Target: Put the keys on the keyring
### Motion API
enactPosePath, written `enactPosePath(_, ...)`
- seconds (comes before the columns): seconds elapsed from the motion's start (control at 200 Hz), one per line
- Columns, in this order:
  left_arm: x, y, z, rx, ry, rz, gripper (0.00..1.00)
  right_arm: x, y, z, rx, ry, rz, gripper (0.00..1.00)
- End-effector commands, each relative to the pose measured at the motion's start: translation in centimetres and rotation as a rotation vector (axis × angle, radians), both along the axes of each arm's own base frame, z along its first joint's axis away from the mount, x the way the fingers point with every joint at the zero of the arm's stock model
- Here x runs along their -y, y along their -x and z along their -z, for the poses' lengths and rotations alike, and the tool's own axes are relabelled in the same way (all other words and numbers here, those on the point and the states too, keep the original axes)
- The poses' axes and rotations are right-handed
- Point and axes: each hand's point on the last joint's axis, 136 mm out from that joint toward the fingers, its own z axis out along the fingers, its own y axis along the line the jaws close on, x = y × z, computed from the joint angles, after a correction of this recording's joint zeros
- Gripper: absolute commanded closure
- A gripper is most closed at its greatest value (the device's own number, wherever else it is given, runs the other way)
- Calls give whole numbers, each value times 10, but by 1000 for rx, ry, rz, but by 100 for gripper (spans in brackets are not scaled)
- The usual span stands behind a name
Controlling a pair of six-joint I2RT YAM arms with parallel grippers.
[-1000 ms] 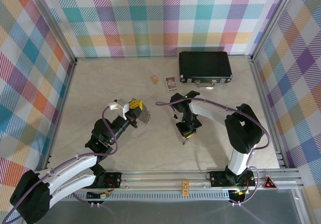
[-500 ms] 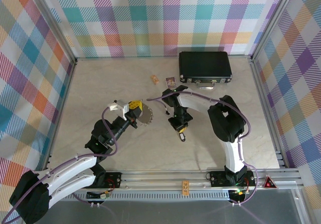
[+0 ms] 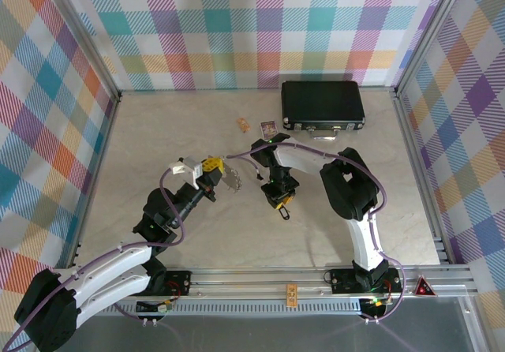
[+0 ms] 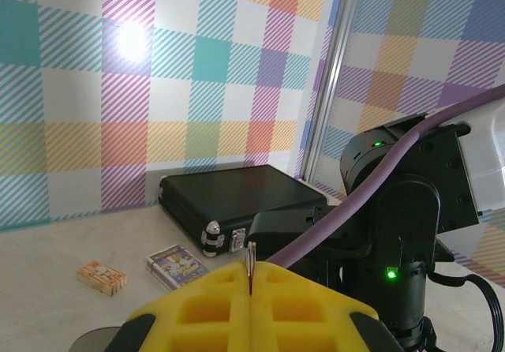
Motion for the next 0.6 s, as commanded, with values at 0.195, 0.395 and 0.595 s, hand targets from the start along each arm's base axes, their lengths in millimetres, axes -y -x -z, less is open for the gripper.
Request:
enactPosePath(0.195,-5,6,-12,45,23,-17,100,-10,-8,-21,36,-31,-6,65)
enactPosePath(0.395,-9,7,-14,54,25,-30,100,-16,-18,-21,46,-31,-1,66)
enactPosePath(0.595,-8,7,-13,53,24,-28,100,-18,-17,-19,43,-39,-2,67)
